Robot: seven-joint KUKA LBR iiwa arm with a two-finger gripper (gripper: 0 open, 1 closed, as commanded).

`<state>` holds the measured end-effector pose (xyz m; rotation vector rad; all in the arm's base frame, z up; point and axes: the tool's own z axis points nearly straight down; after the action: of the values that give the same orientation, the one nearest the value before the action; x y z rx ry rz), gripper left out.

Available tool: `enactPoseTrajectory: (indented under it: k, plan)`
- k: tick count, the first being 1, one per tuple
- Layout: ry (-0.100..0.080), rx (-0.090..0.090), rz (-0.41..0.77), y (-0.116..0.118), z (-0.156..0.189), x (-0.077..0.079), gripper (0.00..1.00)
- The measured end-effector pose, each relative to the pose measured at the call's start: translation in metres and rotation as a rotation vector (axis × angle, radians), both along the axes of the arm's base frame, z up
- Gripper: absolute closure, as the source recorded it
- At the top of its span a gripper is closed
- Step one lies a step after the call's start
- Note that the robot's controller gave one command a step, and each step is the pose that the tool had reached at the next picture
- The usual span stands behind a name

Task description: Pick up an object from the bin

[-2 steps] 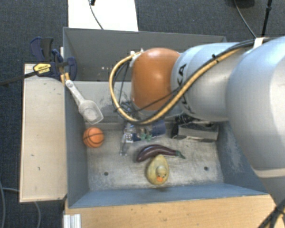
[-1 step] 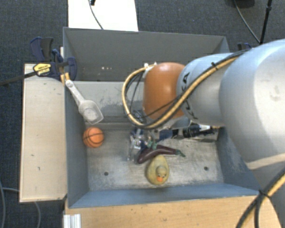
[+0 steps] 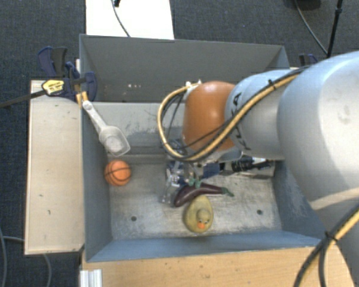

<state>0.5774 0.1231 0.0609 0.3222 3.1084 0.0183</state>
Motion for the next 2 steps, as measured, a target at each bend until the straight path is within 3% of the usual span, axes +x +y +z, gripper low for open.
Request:
enactPoseTrajectory:
  k: [1, 2]
  plan:
    - [-0.005, -0.004, 0.007, 0.001, 0.004, 0.001, 1.00]
    - [0.016, -0.008, 0.011, 0.004, 0.043, 0.001, 1.00]
